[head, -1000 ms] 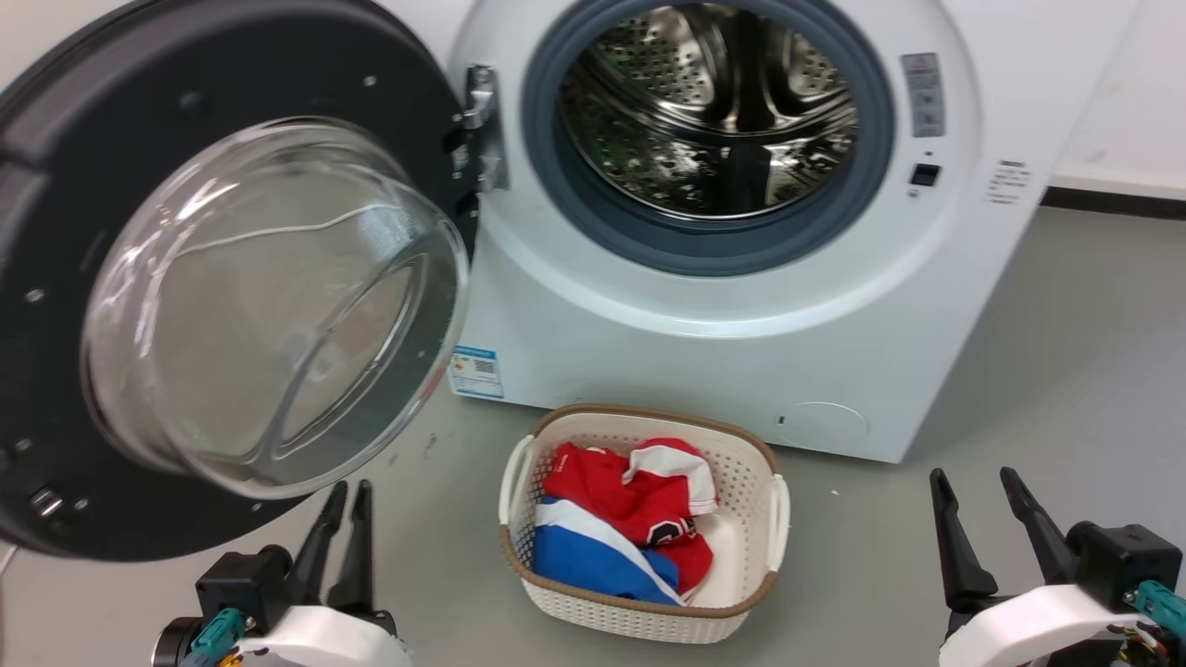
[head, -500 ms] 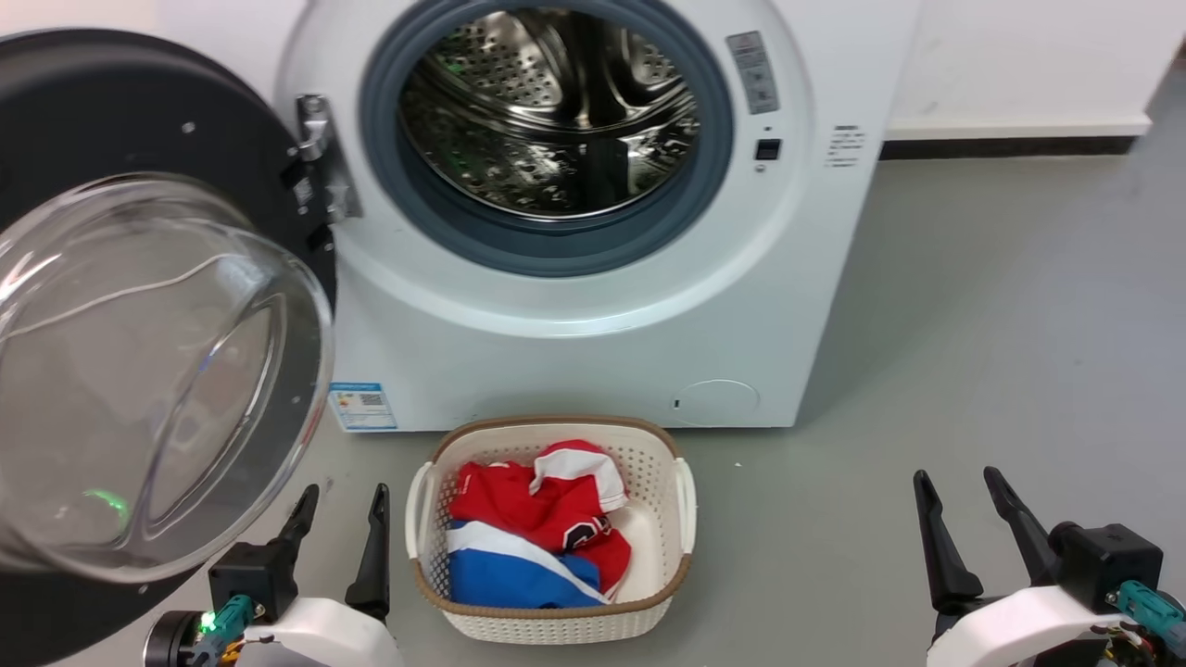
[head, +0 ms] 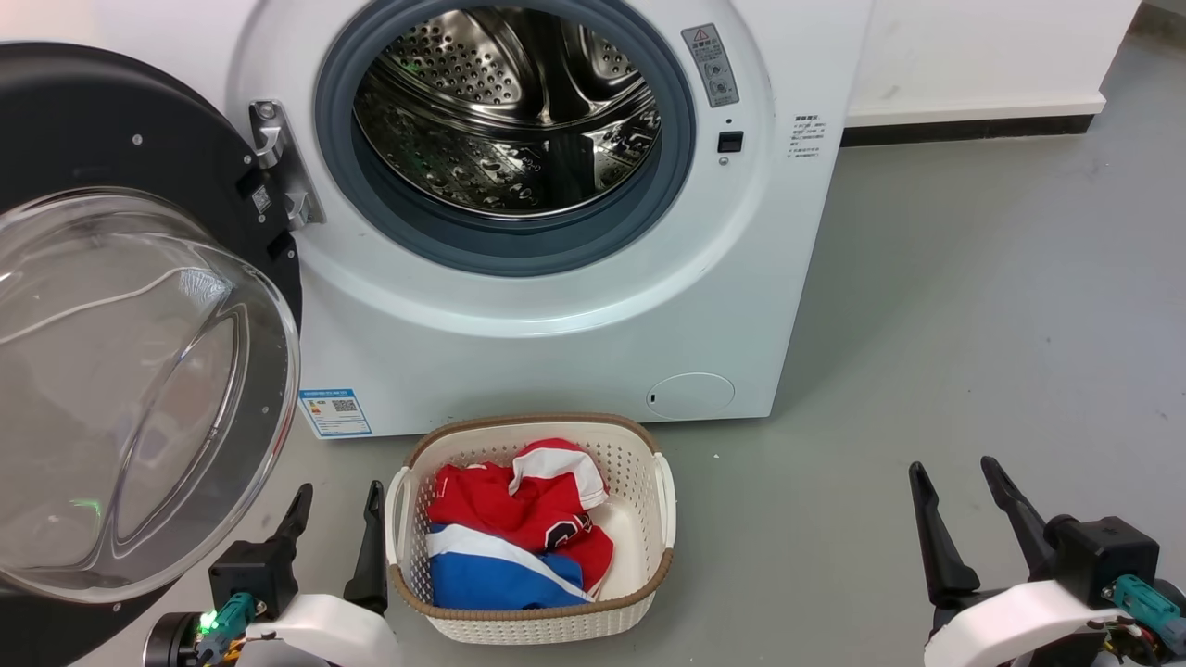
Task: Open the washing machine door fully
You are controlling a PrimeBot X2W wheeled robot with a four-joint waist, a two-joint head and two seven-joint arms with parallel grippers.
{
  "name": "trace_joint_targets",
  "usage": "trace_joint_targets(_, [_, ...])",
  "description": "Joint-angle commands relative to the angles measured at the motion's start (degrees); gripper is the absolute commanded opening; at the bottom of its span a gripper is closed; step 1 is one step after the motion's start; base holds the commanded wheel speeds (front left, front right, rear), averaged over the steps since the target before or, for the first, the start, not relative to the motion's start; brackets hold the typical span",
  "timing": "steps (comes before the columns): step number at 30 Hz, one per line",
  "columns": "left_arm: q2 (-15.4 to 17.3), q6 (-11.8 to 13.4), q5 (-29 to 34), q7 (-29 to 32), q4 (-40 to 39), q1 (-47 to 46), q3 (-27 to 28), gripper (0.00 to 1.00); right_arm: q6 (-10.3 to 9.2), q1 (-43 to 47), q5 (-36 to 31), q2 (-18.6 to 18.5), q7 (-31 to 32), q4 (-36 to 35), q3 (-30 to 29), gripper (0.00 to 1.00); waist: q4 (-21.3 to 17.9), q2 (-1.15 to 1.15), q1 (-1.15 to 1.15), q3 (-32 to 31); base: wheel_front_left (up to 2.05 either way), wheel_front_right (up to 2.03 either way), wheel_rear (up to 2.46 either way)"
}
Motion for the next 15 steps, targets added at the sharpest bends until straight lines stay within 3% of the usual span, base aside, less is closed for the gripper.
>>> trace_joint_targets(1, [0.0,0.3,-0.1,-0.3,0.1,-0.6,0.0,1.00,-0.02,-0.2,-0.7,0.1,0.2,-0.4,0.2,1.00,0.2,0.00,0.00,0.1,0.00,0.00,0.00])
trace_joint_targets(15, [0.8,0.9,0.3,-0.8,-0.6,-1.1,-0.5,1.00,-0.02,0.7,-0.8,0.1,0.4,-1.0,-0.4,1.00,0.6,0.00,0.00,0.2,0.00,0.00,0.00])
